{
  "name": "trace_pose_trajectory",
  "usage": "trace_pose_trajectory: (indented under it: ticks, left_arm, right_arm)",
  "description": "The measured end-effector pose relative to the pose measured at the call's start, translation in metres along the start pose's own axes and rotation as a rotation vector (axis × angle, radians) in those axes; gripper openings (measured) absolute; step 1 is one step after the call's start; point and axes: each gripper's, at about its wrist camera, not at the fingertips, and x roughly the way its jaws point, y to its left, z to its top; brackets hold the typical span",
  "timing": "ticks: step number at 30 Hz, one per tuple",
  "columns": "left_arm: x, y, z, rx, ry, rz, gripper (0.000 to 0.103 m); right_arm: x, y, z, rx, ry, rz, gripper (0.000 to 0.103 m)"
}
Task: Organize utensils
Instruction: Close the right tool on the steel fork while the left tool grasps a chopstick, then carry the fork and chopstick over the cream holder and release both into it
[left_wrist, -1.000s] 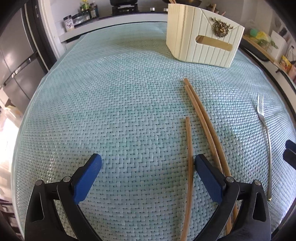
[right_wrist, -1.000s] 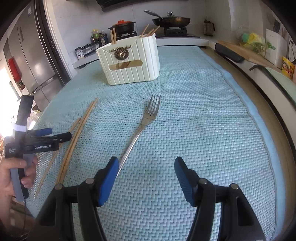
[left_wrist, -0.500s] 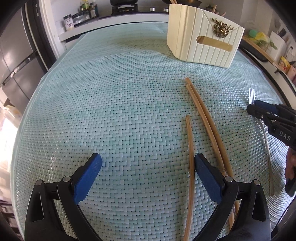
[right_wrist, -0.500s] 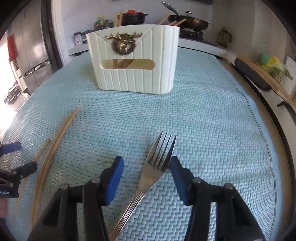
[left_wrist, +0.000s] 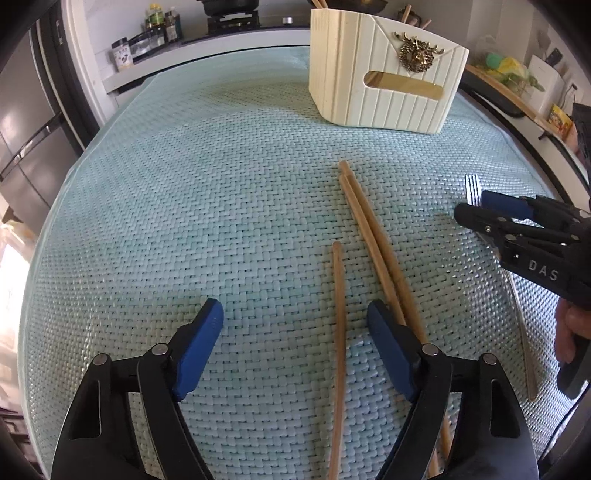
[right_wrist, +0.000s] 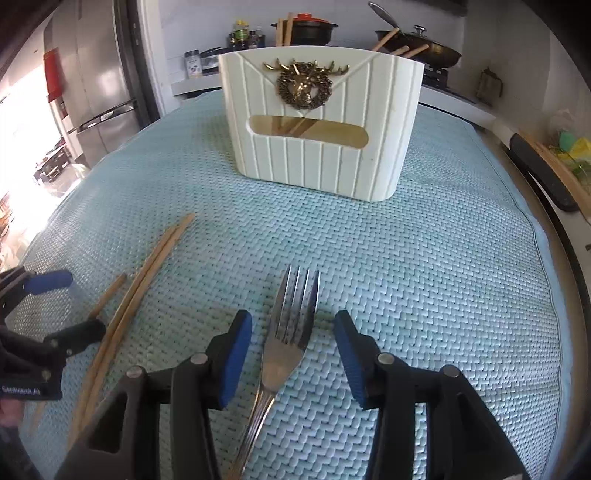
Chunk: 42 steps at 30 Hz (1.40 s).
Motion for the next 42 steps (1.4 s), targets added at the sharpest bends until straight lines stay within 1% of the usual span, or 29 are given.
trace_pose_trajectory:
  ticks: [1, 2, 3, 4, 5, 6, 7, 9, 12, 14, 20, 23, 29, 34, 42]
  left_arm:
    - [-0.002, -0.003, -0.001, 0.007, -0.003, -0.005, 0.067]
    - [-0.004, -0.005, -0.002, 0.013, -0.008, -0.006, 0.057]
    - [-0.005, -0.008, -0.003, 0.020, -0.014, -0.012, 0.051]
    - [-0.007, -0.011, -0.004, 0.029, -0.020, -0.016, 0.039]
    - [-0.007, -0.015, -0.005, 0.040, -0.028, -0.017, 0.026]
    - [-0.009, -0.018, -0.007, 0.048, -0.035, -0.017, 0.018]
    - [-0.010, -0.020, -0.007, 0.052, -0.041, -0.023, 0.006]
    - [-0.011, -0.020, -0.009, 0.051, -0.052, -0.022, 0.005]
    - [-0.015, -0.014, -0.009, 0.029, -0.067, -0.063, 0.004]
    - [-0.025, -0.007, -0.006, 0.008, -0.100, -0.089, 0.003]
    - [-0.081, 0.015, 0.001, -0.055, -0.234, -0.180, 0.003]
    - [-0.114, 0.024, 0.001, -0.076, -0.307, -0.213, 0.003]
    - [-0.156, 0.033, 0.007, -0.110, -0.405, -0.258, 0.003]
    - [-0.174, 0.032, 0.008, -0.118, -0.458, -0.281, 0.003]
    - [-0.185, 0.027, 0.012, -0.110, -0.492, -0.289, 0.003]
  right_arm:
    - [0.003, 0.004, 0.004, 0.000, -0.005, -0.011, 0.046]
    - [0.007, 0.008, 0.007, -0.013, -0.009, -0.025, 0.042]
    - [0.008, 0.012, 0.009, -0.030, -0.017, -0.039, 0.029]
    - [0.009, 0.014, 0.010, -0.034, -0.021, -0.030, 0.025]
    - [0.010, 0.015, 0.012, -0.032, -0.024, -0.023, 0.025]
    - [0.011, 0.015, 0.013, -0.034, -0.028, -0.020, 0.025]
    - [0.010, 0.015, 0.013, -0.036, -0.035, -0.015, 0.025]
    - [0.005, 0.011, 0.014, -0.027, -0.056, 0.013, 0.024]
    - [-0.013, 0.006, 0.017, -0.010, -0.109, 0.051, 0.024]
    - [-0.031, 0.003, 0.017, -0.010, -0.149, 0.076, 0.024]
    - [-0.101, -0.012, 0.004, -0.001, -0.272, 0.143, 0.024]
    - [-0.133, -0.015, -0.002, -0.006, -0.332, 0.160, 0.024]
    - [-0.187, -0.013, -0.021, -0.017, -0.430, 0.168, 0.024]
    - [-0.207, -0.012, -0.026, -0.006, -0.465, 0.162, 0.024]
    - [-0.216, -0.019, -0.020, -0.008, -0.491, 0.133, 0.023]
